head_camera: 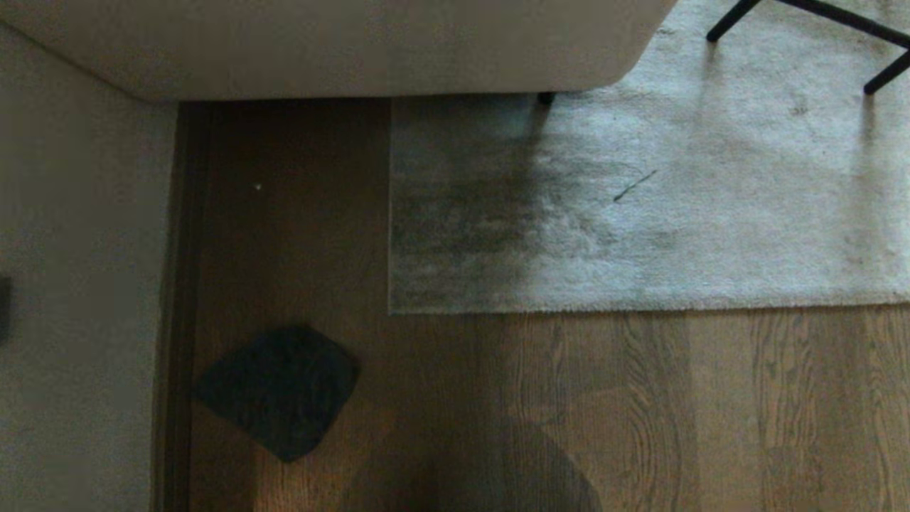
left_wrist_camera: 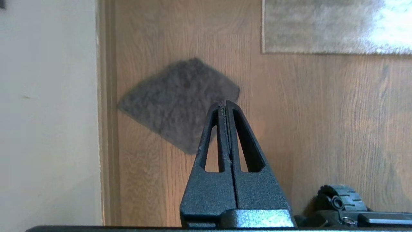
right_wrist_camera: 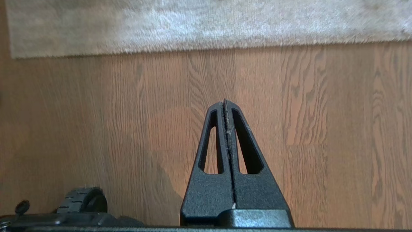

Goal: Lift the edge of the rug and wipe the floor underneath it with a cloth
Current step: Pick up the rag

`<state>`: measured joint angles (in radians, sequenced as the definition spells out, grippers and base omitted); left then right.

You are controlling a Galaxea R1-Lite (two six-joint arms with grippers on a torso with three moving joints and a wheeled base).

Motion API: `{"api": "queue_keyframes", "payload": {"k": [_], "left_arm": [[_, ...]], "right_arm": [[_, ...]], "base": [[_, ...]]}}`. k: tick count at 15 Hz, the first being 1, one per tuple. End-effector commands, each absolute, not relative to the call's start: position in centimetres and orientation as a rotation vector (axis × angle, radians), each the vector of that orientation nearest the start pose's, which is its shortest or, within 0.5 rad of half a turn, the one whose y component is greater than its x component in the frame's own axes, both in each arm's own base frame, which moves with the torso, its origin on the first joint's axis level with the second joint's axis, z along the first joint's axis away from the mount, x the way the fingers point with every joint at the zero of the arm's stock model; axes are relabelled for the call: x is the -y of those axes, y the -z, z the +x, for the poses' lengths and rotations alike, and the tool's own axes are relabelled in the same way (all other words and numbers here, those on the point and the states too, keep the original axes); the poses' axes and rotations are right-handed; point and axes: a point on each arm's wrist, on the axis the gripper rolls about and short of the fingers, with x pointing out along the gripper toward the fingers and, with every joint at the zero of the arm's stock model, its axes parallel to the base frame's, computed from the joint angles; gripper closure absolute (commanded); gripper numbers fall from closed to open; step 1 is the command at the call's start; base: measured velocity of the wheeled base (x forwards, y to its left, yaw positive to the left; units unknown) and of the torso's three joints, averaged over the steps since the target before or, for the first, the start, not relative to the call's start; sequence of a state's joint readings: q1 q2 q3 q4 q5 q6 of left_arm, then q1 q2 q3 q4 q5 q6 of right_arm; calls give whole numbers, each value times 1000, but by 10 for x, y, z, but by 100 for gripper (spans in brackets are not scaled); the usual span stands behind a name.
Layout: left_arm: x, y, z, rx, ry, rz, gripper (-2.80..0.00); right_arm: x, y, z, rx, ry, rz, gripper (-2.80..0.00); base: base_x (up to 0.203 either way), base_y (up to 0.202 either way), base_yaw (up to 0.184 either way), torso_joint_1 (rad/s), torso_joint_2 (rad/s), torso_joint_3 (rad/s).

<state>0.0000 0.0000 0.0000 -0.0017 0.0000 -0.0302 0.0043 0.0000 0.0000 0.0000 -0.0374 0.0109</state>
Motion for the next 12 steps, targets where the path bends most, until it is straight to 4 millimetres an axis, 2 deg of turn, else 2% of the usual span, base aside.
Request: {"api": "queue_keyframes", "payload": {"k": [1,12], "left_arm": [[0,-76,-23,2,0,-31,0],[0,-76,-23,2,0,-31,0]], "right_arm": [[1,-75,-23,0,32,11,0],[1,-75,-23,0,32,11,0]], "base": [[0,0,0,2,3,-203],[0,0,0,2,3,-197]]}}
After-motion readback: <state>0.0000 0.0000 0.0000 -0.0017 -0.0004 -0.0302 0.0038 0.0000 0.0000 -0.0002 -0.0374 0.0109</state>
